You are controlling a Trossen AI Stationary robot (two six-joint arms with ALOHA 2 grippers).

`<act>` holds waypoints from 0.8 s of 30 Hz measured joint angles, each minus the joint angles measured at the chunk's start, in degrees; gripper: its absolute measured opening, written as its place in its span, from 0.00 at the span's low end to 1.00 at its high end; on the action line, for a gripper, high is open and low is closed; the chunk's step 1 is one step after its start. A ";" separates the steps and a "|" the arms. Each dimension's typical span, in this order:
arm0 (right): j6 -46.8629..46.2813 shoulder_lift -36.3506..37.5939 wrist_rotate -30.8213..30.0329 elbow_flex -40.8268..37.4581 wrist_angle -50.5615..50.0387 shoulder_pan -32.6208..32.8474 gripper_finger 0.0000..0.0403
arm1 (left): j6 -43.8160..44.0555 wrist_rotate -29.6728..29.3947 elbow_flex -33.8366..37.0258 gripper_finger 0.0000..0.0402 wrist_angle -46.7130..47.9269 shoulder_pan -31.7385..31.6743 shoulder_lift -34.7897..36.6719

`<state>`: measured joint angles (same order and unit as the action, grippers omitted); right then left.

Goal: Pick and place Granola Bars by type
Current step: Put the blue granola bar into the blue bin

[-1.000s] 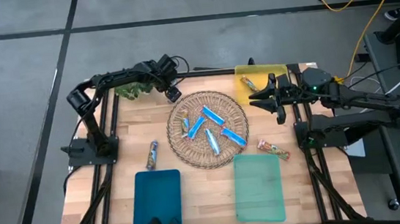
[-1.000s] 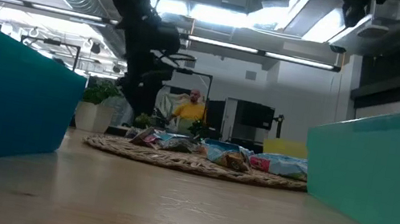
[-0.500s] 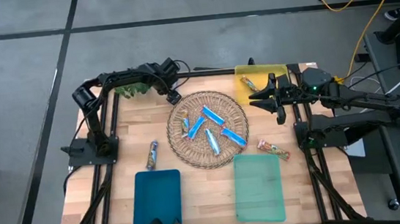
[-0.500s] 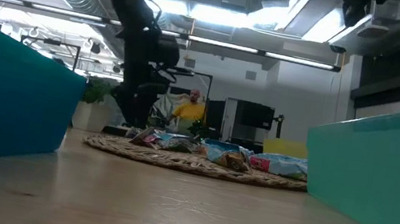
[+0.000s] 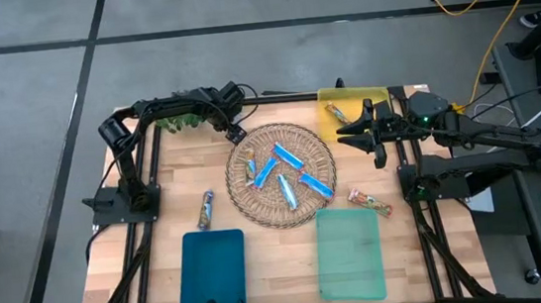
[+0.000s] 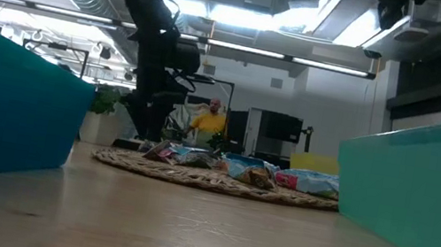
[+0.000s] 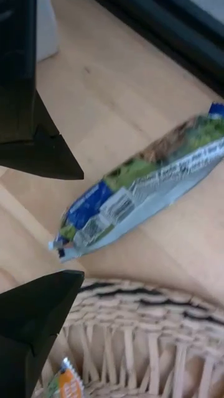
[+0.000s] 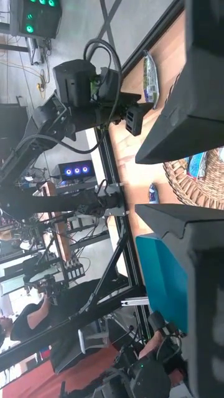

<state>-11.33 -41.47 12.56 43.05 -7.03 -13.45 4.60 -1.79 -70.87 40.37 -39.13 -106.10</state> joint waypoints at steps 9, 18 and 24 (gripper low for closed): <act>1.27 0.00 0.20 0.00 -0.15 0.00 0.29 | 3.57 -1.56 0.67 0.60 2.21 0.99 -0.24; 4.11 0.00 0.19 0.00 -0.17 0.00 0.29 | 6.40 -1.68 0.87 0.59 0.48 1.26 -0.26; 4.10 0.00 0.65 0.00 -0.17 0.00 0.29 | 6.69 -0.87 0.87 0.47 0.46 1.28 -0.26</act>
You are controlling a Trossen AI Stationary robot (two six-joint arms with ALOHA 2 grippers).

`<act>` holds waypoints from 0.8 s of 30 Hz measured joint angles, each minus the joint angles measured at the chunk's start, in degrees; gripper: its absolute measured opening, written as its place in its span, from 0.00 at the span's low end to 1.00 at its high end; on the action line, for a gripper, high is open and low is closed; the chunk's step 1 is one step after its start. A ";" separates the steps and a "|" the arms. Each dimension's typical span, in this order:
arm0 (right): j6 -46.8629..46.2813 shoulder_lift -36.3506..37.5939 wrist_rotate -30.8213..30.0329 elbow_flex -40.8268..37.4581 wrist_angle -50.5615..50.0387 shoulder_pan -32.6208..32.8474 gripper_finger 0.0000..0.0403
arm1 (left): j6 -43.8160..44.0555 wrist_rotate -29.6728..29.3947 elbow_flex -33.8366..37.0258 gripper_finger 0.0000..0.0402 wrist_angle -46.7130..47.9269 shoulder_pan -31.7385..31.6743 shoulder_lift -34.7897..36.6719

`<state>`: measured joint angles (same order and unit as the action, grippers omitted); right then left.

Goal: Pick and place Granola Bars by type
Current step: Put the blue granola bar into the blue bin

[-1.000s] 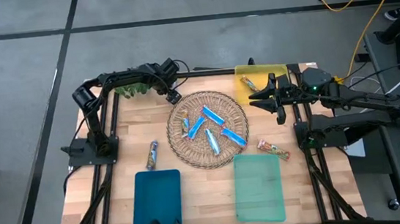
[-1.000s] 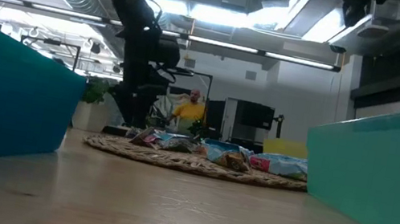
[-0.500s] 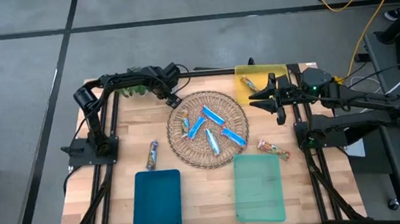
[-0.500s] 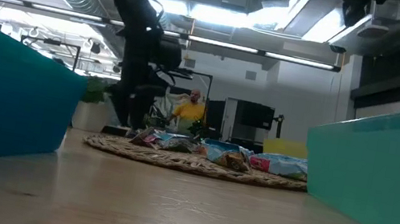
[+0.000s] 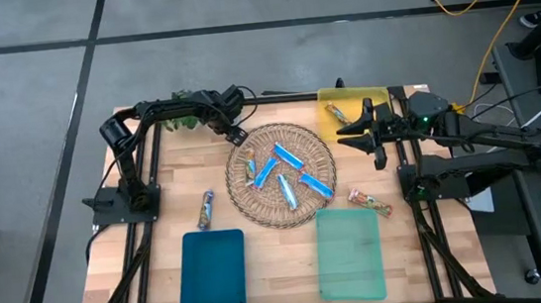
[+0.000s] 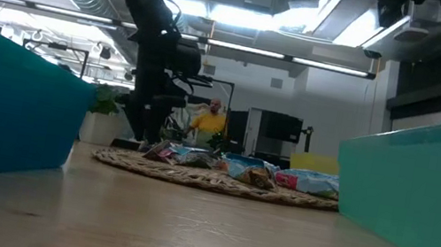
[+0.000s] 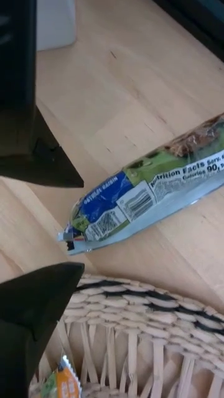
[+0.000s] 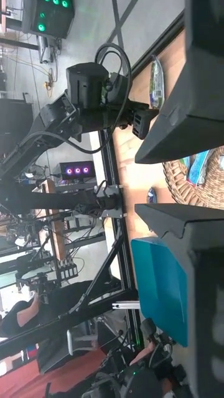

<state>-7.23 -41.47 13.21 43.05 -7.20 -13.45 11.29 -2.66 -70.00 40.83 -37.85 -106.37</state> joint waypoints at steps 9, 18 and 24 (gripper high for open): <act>-0.15 0.00 0.42 0.00 0.00 -0.02 0.29 | 0.00 1.16 0.00 0.20 -0.29 -0.02 -0.02; -0.19 0.00 0.48 0.00 0.00 0.00 0.29 | 0.00 1.18 0.00 0.01 -0.27 0.00 -0.04; -0.19 -0.02 0.52 0.00 -0.83 0.00 0.29 | -0.04 1.22 -0.23 0.00 2.09 0.00 0.04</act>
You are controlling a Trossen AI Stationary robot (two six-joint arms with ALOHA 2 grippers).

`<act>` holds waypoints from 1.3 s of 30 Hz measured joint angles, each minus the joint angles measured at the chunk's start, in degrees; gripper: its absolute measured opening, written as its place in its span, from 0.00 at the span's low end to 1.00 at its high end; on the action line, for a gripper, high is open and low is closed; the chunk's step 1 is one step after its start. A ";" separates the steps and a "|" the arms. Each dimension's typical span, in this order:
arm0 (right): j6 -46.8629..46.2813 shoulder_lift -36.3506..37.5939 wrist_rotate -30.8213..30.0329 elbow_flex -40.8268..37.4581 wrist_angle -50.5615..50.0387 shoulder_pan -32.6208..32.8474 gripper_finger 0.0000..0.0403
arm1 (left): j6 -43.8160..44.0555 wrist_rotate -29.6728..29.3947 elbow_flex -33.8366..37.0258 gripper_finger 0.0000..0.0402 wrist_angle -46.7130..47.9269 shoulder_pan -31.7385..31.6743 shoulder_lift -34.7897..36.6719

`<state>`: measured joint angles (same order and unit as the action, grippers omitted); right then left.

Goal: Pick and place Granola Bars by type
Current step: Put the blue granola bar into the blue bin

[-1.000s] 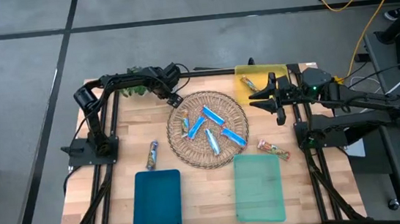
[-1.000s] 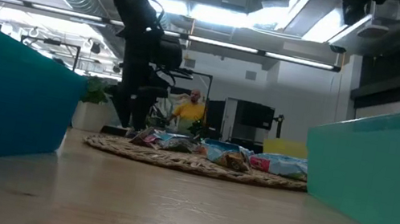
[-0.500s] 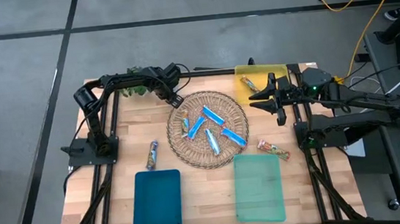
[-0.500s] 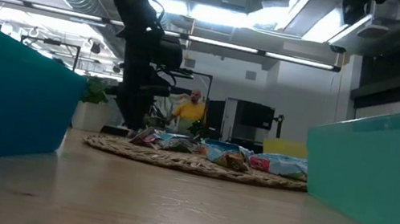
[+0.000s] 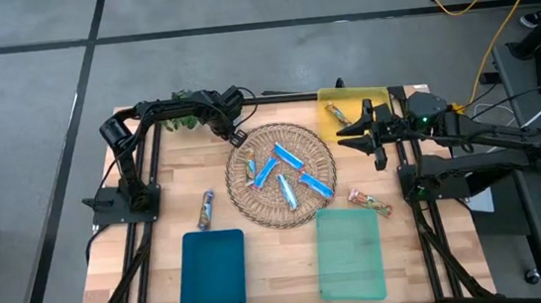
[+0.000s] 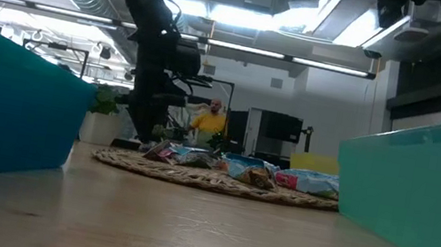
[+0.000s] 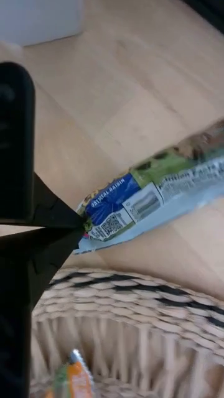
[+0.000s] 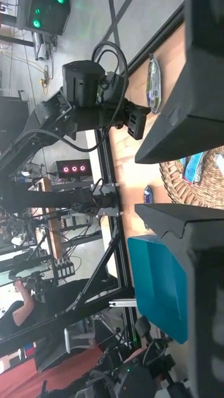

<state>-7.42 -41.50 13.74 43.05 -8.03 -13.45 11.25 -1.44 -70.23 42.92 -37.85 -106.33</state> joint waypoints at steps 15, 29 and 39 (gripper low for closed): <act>0.27 -0.01 0.01 0.00 -0.16 0.00 0.29 | 0.41 -0.52 -0.75 0.00 2.66 1.86 8.87; 1.86 0.00 -0.04 0.00 -0.13 0.00 0.29 | 3.81 -4.10 -0.75 0.00 3.58 5.79 19.12; 3.63 0.02 -0.09 0.00 0.04 -0.02 0.29 | 5.56 -4.56 -0.77 0.00 4.34 7.12 20.56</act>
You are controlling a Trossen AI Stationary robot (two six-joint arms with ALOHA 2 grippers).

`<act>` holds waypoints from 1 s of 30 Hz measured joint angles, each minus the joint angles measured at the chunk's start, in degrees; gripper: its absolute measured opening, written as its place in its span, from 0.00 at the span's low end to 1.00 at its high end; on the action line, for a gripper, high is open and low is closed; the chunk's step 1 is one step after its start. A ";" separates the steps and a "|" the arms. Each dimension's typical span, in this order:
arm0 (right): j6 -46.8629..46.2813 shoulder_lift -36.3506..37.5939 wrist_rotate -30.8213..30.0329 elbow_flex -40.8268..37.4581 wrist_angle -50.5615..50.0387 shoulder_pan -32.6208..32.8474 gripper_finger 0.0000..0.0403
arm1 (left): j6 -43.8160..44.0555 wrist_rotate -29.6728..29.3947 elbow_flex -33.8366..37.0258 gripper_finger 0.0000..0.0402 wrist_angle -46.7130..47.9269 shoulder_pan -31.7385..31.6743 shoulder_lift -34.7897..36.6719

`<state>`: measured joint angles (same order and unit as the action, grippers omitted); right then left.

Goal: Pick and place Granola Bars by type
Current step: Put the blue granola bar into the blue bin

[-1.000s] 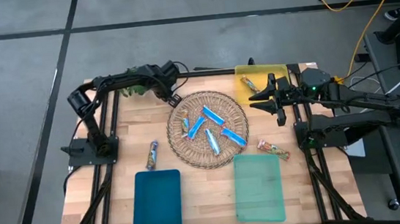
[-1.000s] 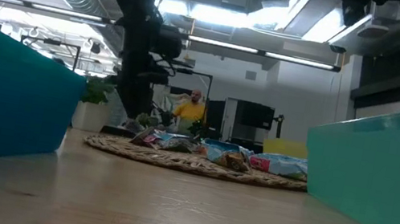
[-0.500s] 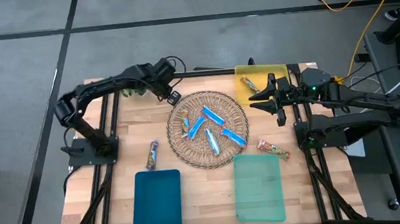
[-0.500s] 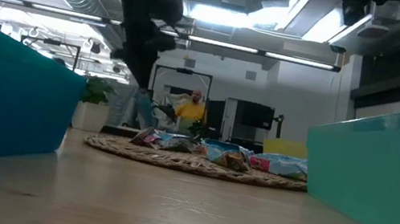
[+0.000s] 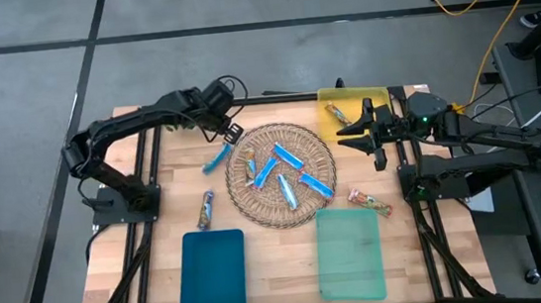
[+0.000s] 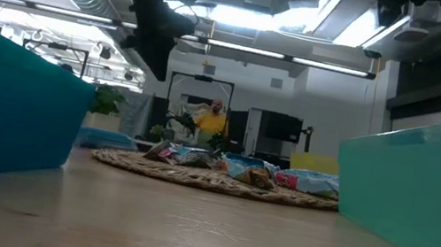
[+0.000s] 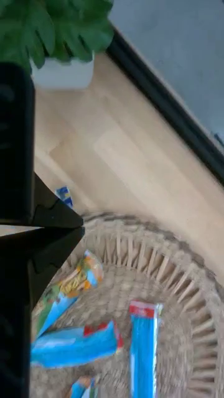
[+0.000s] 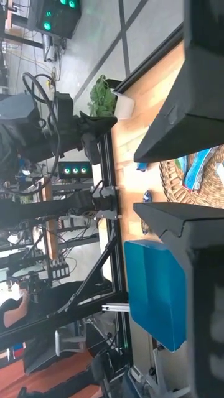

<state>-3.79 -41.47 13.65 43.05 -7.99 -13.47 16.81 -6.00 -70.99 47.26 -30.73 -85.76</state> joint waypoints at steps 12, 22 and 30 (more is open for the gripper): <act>-0.17 0.00 0.02 0.00 -0.92 0.00 0.29 | 2.39 3.61 8.20 0.11 1.58 0.44 -0.04; -0.17 -0.02 0.00 0.00 -1.11 0.02 0.29 | 0.45 4.52 17.08 0.47 1.01 2.39 -0.08; -0.39 -0.02 0.00 0.00 -1.10 0.00 0.29 | 0.43 3.52 20.88 0.66 -2.34 3.74 -0.08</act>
<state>-4.19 -41.50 13.65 43.05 -9.09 -13.47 17.23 -2.48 -50.11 44.92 -26.98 -85.84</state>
